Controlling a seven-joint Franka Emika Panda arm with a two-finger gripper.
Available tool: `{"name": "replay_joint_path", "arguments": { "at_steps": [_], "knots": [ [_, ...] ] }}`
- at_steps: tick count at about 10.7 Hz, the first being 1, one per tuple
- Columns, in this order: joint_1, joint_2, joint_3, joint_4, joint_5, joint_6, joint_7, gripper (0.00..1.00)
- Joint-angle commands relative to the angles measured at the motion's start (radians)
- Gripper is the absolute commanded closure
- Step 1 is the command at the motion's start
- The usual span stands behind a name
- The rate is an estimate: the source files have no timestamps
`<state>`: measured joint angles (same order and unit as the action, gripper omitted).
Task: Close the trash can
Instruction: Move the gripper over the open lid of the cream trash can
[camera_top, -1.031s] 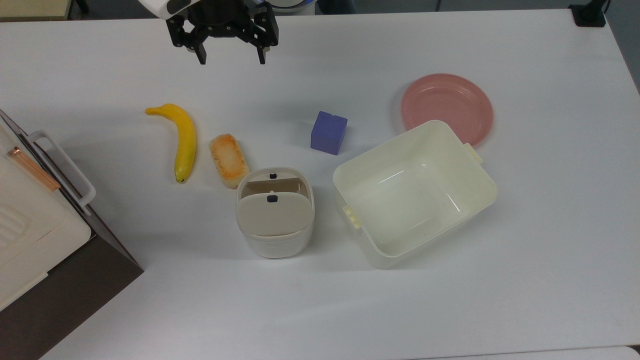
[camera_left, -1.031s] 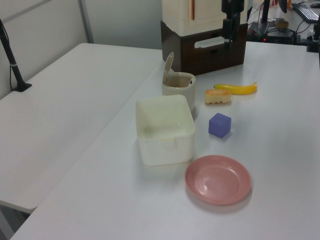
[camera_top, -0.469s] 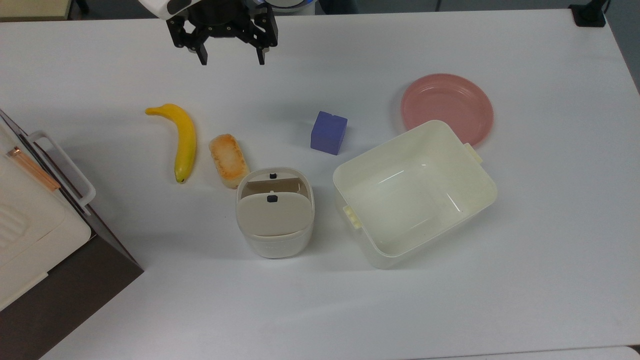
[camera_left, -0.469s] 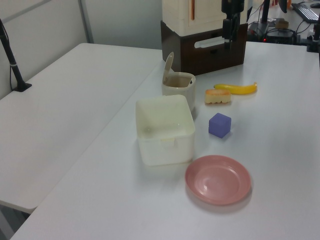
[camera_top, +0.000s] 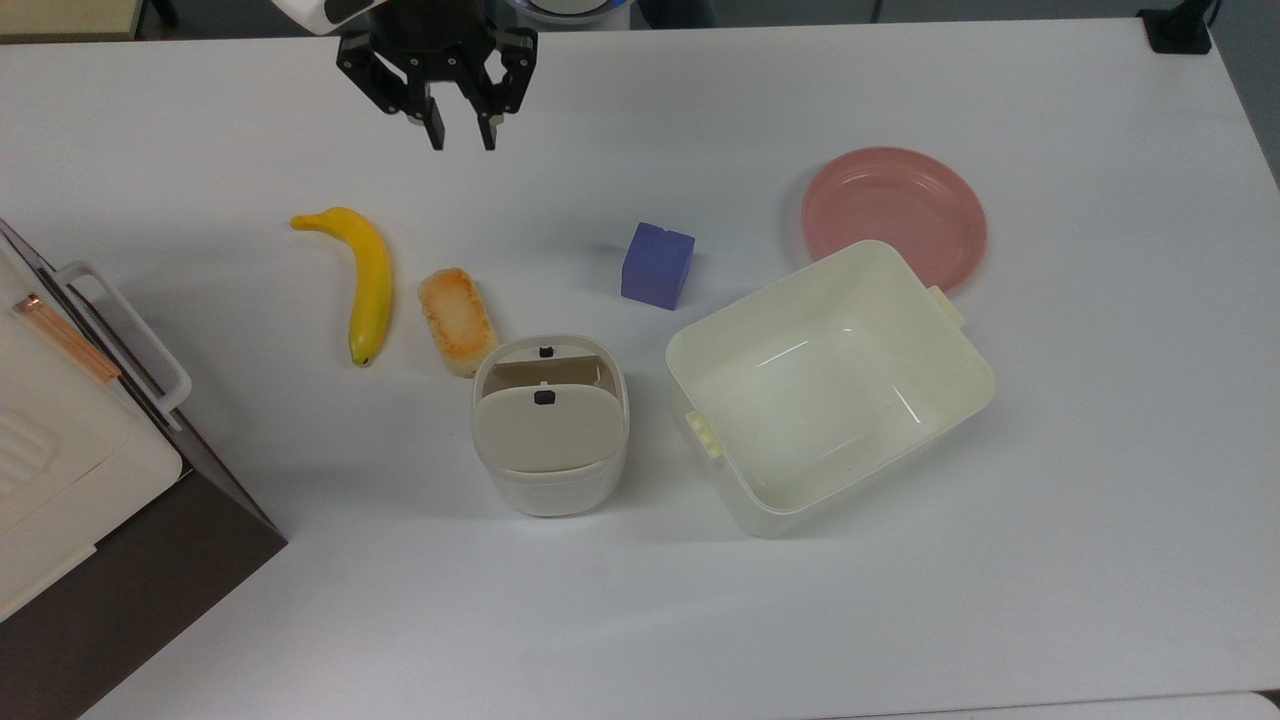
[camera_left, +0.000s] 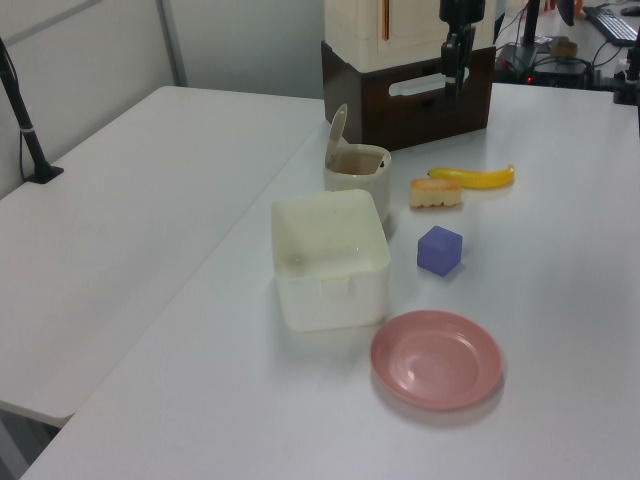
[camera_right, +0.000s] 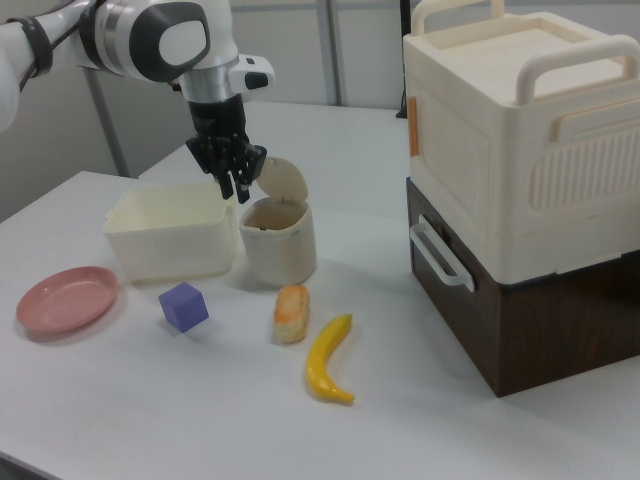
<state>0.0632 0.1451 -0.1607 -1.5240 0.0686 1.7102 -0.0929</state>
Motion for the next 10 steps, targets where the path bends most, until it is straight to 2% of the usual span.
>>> {"name": "replay_joint_path", "arguments": {
  "at_steps": [1, 2, 5, 8, 10],
  "knots": [
    [0.006, 0.008, -0.002, -0.016, 0.045, 0.092, -0.001, 1.00],
    [0.009, 0.019, 0.004, -0.015, 0.057, 0.133, 0.002, 1.00],
    [0.041, 0.068, 0.009, -0.012, 0.073, 0.389, 0.021, 1.00],
    [0.087, 0.135, 0.006, 0.008, 0.056, 0.717, 0.174, 1.00],
    [0.112, 0.186, 0.004, 0.027, 0.016, 0.811, 0.214, 1.00]
  ]
}}
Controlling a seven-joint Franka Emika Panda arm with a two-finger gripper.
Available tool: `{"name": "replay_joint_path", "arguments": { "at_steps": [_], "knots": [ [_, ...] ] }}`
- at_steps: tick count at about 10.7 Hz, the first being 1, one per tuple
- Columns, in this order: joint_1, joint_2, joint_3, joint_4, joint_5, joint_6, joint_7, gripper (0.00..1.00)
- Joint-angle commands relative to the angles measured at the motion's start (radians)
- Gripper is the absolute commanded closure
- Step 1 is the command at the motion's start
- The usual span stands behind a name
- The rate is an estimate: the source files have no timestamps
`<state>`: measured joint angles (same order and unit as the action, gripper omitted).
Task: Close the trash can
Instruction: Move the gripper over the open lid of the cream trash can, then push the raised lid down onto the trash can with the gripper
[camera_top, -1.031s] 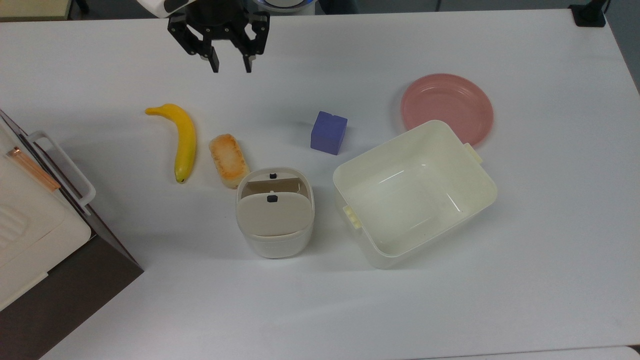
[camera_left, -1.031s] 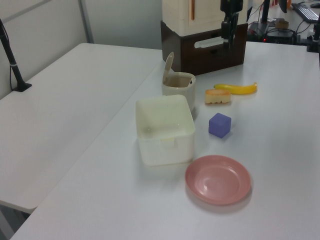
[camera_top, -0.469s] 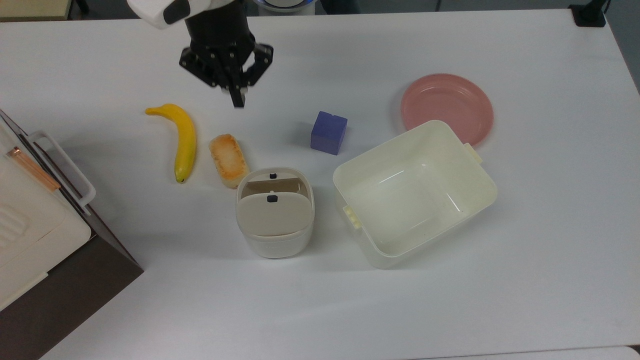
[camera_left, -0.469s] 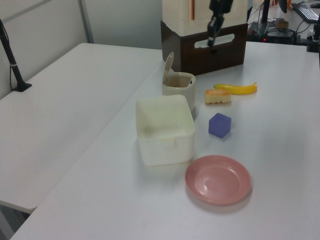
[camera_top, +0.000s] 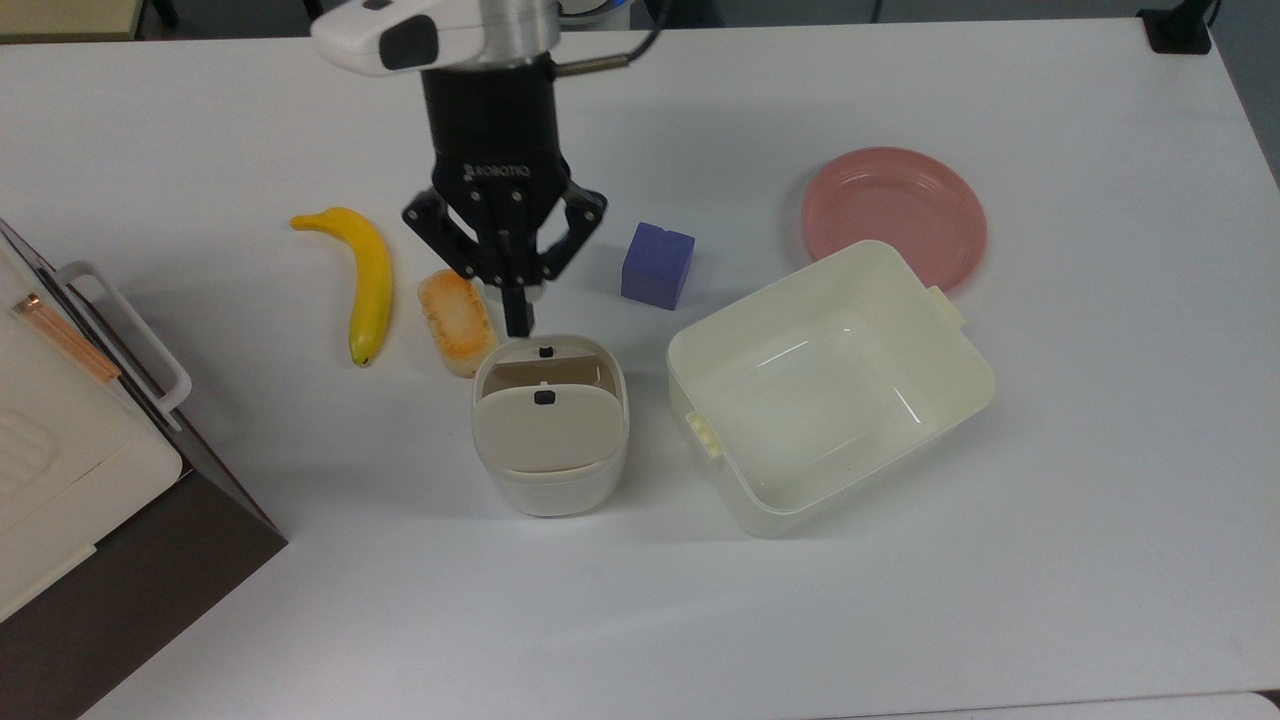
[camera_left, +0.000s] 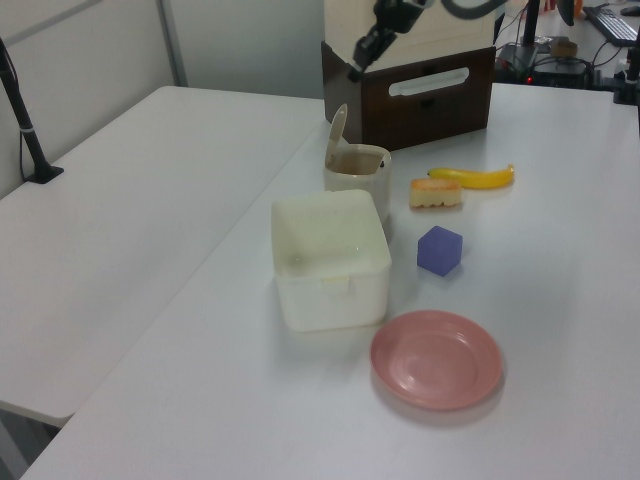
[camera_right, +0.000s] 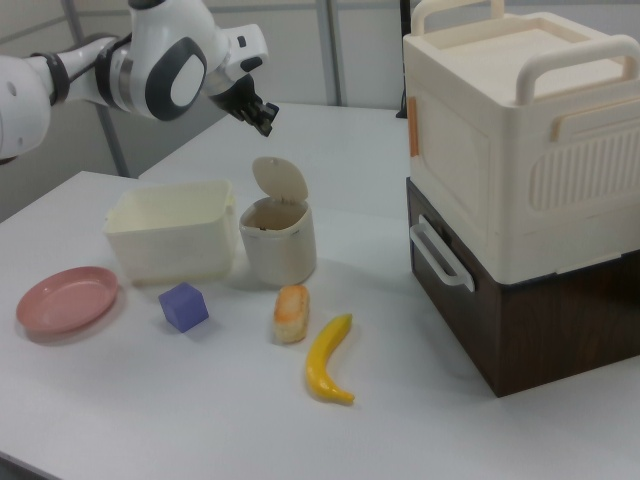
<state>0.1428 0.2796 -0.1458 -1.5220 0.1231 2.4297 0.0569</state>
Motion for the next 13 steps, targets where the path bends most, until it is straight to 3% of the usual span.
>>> {"name": "replay_joint_path", "arguments": {
  "at_steps": [1, 5, 10, 13],
  "knots": [
    [0.032, 0.075, -0.009, 0.035, -0.060, 0.101, 0.076, 1.00],
    [0.031, 0.121, -0.011, 0.056, -0.120, 0.089, 0.089, 1.00],
    [0.032, 0.105, -0.009, 0.051, -0.111, -0.283, -0.043, 1.00],
    [0.034, 0.131, -0.008, 0.008, -0.111, -0.276, -0.038, 1.00]
  ]
}}
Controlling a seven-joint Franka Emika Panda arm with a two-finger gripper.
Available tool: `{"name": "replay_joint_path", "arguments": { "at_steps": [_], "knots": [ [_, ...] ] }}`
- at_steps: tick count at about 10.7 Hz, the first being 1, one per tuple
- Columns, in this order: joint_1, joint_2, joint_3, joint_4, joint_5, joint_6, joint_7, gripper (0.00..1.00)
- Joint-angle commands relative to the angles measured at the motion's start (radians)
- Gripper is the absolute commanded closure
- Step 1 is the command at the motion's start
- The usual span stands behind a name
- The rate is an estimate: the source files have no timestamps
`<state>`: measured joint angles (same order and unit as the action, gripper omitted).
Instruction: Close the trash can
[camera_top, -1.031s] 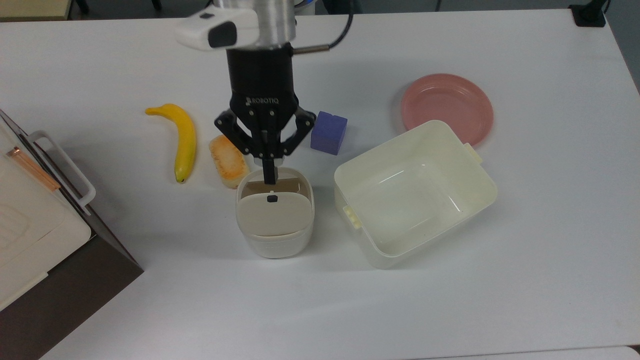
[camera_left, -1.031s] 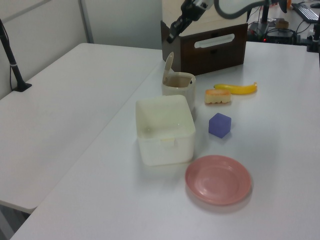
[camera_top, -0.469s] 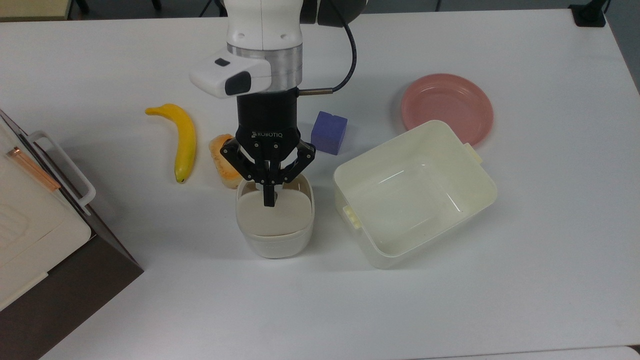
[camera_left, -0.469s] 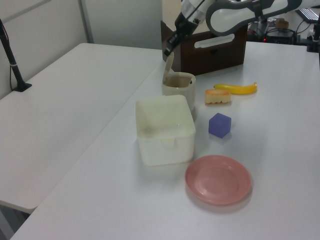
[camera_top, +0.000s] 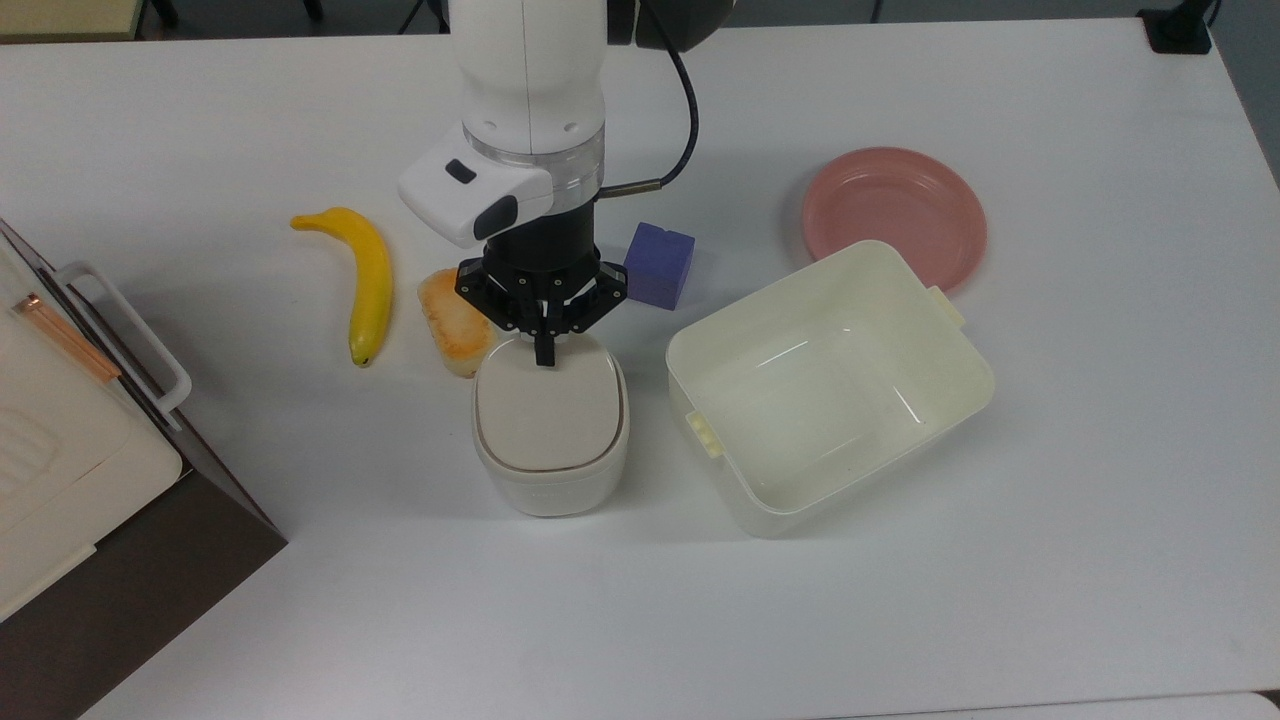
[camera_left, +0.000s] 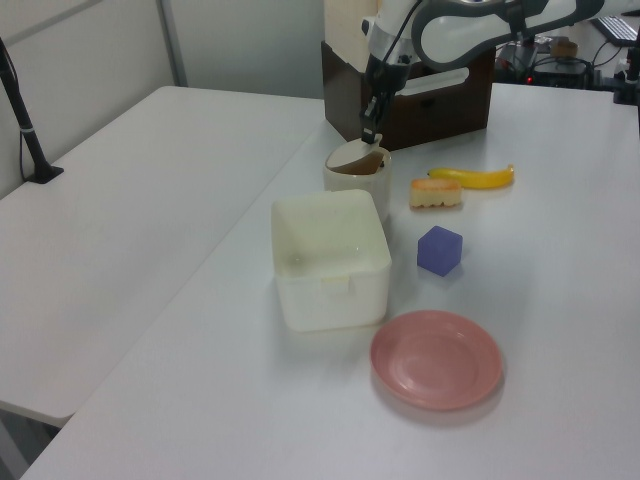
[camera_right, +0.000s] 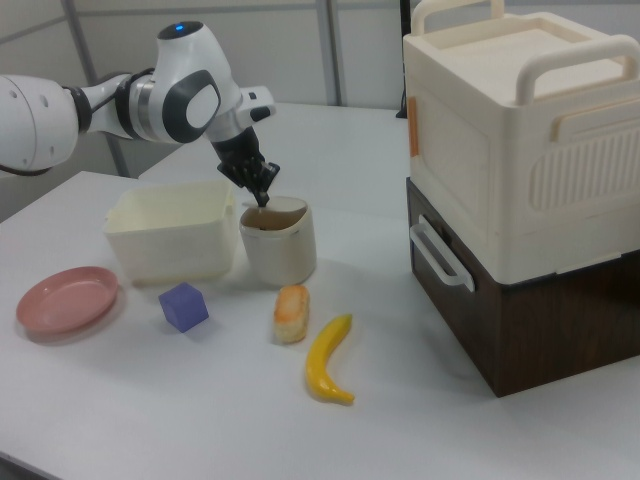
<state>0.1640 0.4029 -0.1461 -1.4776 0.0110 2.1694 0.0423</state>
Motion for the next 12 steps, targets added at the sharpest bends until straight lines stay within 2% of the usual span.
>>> {"name": "replay_joint_path", "arguments": {
  "at_steps": [1, 5, 7, 8, 9, 11, 12],
  "knots": [
    [0.012, 0.031, -0.007, -0.039, 0.001, -0.011, -0.022, 1.00],
    [0.009, 0.045, -0.007, -0.036, 0.000, -0.011, -0.022, 1.00],
    [0.002, -0.027, -0.009, -0.033, 0.003, -0.028, -0.022, 1.00],
    [-0.004, -0.085, -0.009, -0.039, 0.004, -0.096, -0.025, 0.93],
    [-0.015, -0.125, -0.009, -0.035, 0.004, -0.231, -0.027, 0.67],
    [-0.012, -0.188, -0.013, -0.038, -0.002, -0.459, -0.024, 0.00],
    [-0.011, -0.211, -0.013, -0.041, -0.009, -0.521, -0.035, 0.00]
  ]
}}
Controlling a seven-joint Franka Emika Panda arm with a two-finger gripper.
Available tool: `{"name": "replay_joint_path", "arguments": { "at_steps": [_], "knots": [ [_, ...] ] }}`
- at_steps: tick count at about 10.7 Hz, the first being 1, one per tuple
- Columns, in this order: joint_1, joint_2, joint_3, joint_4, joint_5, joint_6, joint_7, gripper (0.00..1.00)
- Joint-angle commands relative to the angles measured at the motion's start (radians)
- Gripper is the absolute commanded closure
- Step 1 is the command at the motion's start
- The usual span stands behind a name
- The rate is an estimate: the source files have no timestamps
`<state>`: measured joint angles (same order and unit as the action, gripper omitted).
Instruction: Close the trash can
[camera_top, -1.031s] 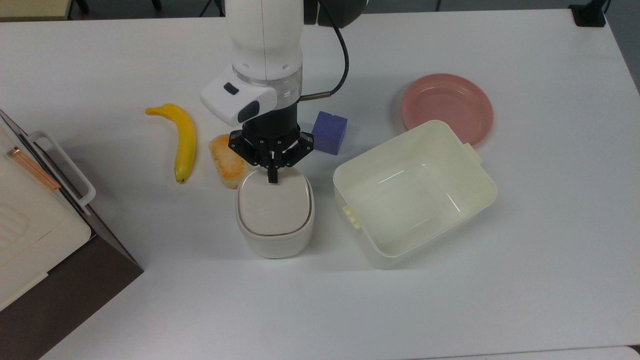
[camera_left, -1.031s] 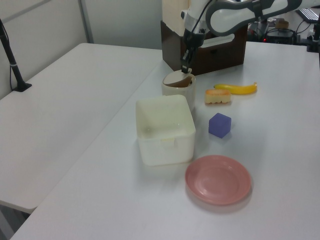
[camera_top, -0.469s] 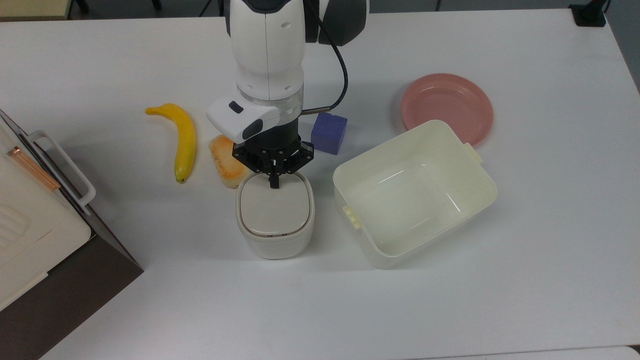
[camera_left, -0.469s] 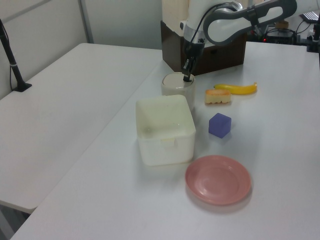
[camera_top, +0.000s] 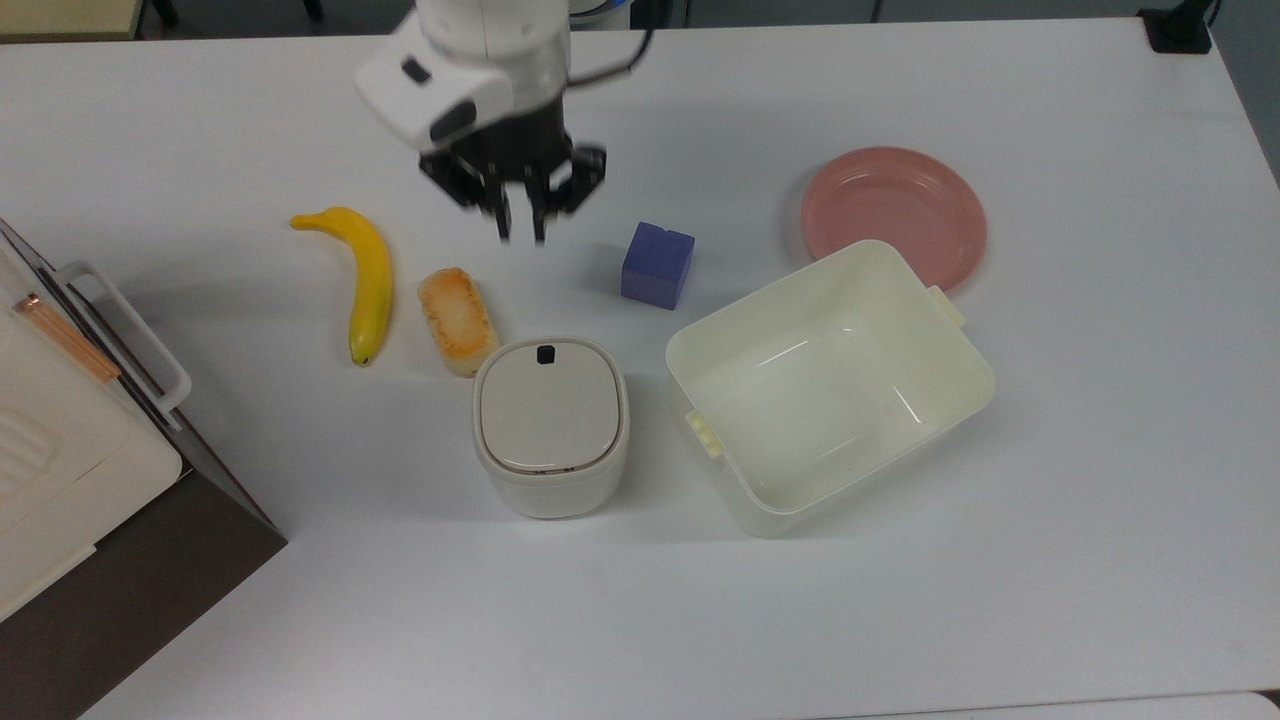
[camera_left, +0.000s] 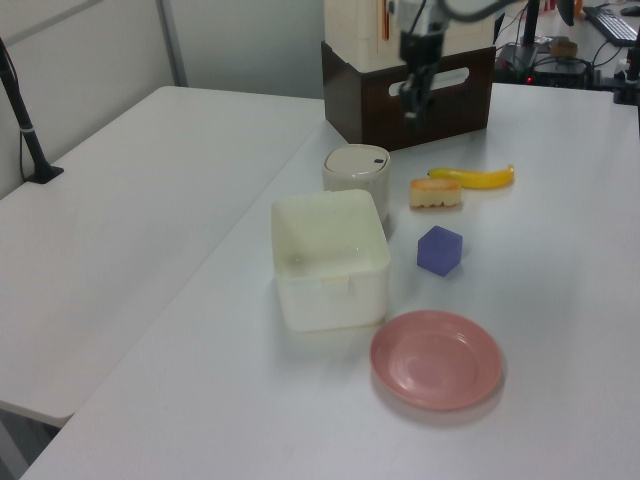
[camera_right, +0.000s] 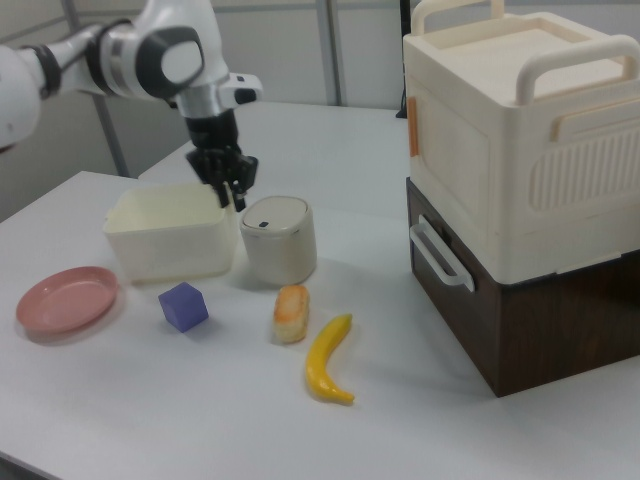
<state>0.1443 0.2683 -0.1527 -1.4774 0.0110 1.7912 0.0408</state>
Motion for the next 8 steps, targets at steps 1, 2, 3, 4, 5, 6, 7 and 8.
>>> {"name": "replay_joint_path", "arguments": {
  "at_steps": [1, 2, 3, 4, 5, 6, 7, 8],
  "knots": [
    [0.009, -0.081, -0.007, -0.043, -0.009, -0.163, -0.026, 0.00],
    [0.006, -0.081, -0.005, -0.047, -0.009, -0.189, -0.019, 0.00],
    [0.008, -0.081, -0.007, -0.047, -0.009, -0.222, -0.003, 0.00],
    [0.009, -0.081, -0.008, -0.044, -0.011, -0.223, 0.034, 0.00],
    [0.005, -0.083, -0.011, -0.038, -0.013, -0.217, 0.063, 0.00],
    [0.003, -0.083, -0.014, -0.037, -0.013, -0.210, 0.065, 0.00],
    [-0.008, -0.083, -0.014, -0.037, -0.011, -0.201, 0.067, 0.00],
    [-0.008, -0.084, -0.013, -0.037, -0.011, -0.188, 0.068, 0.00]
  ]
}}
